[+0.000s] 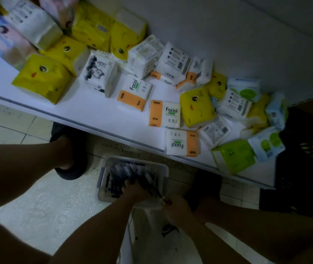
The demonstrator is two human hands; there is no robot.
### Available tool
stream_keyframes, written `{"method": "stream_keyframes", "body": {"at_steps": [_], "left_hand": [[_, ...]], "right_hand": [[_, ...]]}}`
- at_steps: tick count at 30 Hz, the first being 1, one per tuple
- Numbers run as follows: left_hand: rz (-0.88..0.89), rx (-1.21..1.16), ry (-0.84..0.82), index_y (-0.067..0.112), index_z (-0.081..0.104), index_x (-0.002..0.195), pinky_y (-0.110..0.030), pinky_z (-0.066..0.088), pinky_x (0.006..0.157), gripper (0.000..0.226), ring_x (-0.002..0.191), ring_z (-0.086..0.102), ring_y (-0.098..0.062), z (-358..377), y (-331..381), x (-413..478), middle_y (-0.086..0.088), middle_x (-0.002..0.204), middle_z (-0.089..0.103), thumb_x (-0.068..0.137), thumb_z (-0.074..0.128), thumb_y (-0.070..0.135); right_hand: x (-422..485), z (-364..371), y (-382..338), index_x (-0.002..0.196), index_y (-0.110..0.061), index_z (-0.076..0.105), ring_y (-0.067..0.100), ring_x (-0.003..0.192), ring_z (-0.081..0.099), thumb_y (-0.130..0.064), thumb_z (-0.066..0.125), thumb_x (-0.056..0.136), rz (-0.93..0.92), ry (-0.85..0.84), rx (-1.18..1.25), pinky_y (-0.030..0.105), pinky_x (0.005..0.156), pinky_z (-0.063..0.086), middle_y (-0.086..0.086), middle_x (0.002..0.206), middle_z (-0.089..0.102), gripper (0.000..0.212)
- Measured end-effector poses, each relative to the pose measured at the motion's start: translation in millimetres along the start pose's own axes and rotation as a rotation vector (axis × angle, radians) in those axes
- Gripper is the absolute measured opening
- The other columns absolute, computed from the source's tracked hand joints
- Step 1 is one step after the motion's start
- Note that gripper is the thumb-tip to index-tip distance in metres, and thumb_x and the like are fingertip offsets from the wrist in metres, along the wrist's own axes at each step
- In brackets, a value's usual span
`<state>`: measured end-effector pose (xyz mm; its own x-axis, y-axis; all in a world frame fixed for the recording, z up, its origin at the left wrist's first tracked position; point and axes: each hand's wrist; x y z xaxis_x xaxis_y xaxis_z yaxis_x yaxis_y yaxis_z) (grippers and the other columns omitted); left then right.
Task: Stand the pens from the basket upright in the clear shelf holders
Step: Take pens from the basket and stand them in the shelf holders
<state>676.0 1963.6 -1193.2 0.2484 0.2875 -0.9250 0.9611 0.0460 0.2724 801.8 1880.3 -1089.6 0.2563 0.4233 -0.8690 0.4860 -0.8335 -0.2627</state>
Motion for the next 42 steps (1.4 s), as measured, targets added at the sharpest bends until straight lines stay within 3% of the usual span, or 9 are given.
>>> {"method": "stream_keyframes", "body": {"at_steps": [6, 9, 12, 17, 20, 23, 28, 35, 42], "left_hand": [[-0.052, 0.034, 0.048, 0.024, 0.009, 0.154, -0.05, 0.012, 0.115, 0.078, 0.144, 0.006, -0.039, 6, 6, 6, -0.013, 0.159, 0.01, 0.092, 0.046, 0.055], [-0.084, -0.019, 0.119, 0.017, 0.044, 0.141, -0.04, 0.024, 0.112, 0.057, 0.136, 0.024, -0.037, 0, 8, 5, -0.014, 0.148, 0.037, 0.092, 0.049, 0.046], [-0.078, -0.216, 0.191, 0.013, 0.068, 0.101, -0.037, 0.04, 0.104, 0.028, 0.12, 0.046, -0.035, -9, 0, -2, -0.02, 0.13, 0.052, 0.088, 0.056, 0.034], [0.146, -0.177, 0.403, 0.006, 0.052, 0.131, -0.037, 0.041, 0.102, 0.043, 0.117, 0.051, -0.03, -11, 1, -25, -0.019, 0.132, 0.05, 0.092, 0.056, 0.025], [0.147, -0.276, 0.48, -0.002, 0.066, 0.11, -0.035, 0.051, 0.09, 0.024, 0.1, 0.062, -0.031, -11, 8, -38, -0.022, 0.112, 0.062, 0.089, 0.061, 0.01], [0.098, -0.453, 0.428, -0.006, 0.07, 0.1, -0.04, 0.055, 0.086, 0.018, 0.092, 0.066, -0.034, -17, 8, -51, -0.024, 0.1, 0.068, 0.087, 0.058, -0.005], [0.099, -1.049, 0.226, 0.012, 0.053, 0.113, -0.028, 0.055, 0.053, 0.018, 0.066, 0.061, -0.022, -52, 21, -90, -0.017, 0.095, 0.063, 0.099, 0.045, 0.004], [0.389, -1.058, 0.168, 0.002, 0.06, 0.099, -0.026, 0.035, 0.047, 0.03, 0.049, 0.043, -0.014, -83, 35, -147, -0.008, 0.064, 0.047, 0.097, 0.031, -0.007], [0.617, -0.89, 0.341, 0.01, 0.058, 0.104, -0.026, 0.03, 0.05, 0.026, 0.054, 0.04, -0.013, -105, 65, -211, -0.003, 0.072, 0.054, 0.092, 0.039, -0.004]], "right_hand": [[-3, -2, -11, 0.06, -0.019, 0.039, 0.008, 0.054, 0.036, -0.017, 0.054, 0.093, -0.032, -0.013, 0.101, 0.02, 0.053, 0.032, -0.003, 0.061, 0.04, 0.036], [0, -5, -17, 0.068, -0.023, 0.044, 0.012, 0.065, 0.047, -0.014, 0.055, 0.091, -0.043, -0.015, 0.084, 0.02, 0.06, 0.038, -0.003, 0.069, 0.047, 0.026], [2, -4, -20, 0.077, -0.018, 0.048, 0.023, 0.077, 0.05, -0.01, 0.055, 0.089, -0.049, -0.038, 0.126, 0.03, 0.069, 0.042, 0.003, 0.076, 0.049, 0.016], [3, -2, -22, 0.077, -0.021, 0.045, 0.023, 0.079, 0.048, -0.004, 0.057, 0.088, -0.038, -0.046, 0.158, 0.036, 0.072, 0.047, 0.004, 0.079, 0.048, 0.023], [2, -5, -20, 0.08, -0.022, 0.051, 0.017, 0.072, 0.055, -0.005, 0.063, 0.087, -0.057, -0.019, 0.254, 0.03, 0.066, 0.053, 0.001, 0.079, 0.056, 0.022], [-2, -12, -20, 0.087, -0.022, 0.058, 0.012, 0.07, 0.061, -0.006, 0.066, 0.086, -0.131, 0.009, 0.289, 0.017, 0.057, 0.053, -0.005, 0.075, 0.062, 0.018], [-12, -22, -27, 0.101, -0.001, 0.061, 0.032, 0.093, 0.062, -0.003, 0.065, 0.085, -0.164, 0.076, 0.216, 0.041, 0.084, 0.053, 0.018, 0.096, 0.064, 0.017], [-41, -30, -47, 0.095, -0.014, 0.065, 0.018, 0.071, 0.068, -0.014, 0.057, 0.095, -0.227, 0.177, 0.482, 0.028, 0.058, 0.054, 0.006, 0.084, 0.07, 0.009], [-87, -57, -76, 0.054, -0.021, 0.045, 0.006, 0.053, 0.044, -0.019, 0.059, 0.093, -0.562, 0.549, 0.292, 0.022, 0.051, 0.031, -0.007, 0.052, 0.044, 0.042]]}}
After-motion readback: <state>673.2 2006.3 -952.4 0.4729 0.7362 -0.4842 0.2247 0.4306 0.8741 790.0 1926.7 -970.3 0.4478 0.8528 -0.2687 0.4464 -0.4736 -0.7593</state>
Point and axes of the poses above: each hand's wrist, its own x-axis towards the middle knuckle, its own z-axis out of the palm, y = z × x
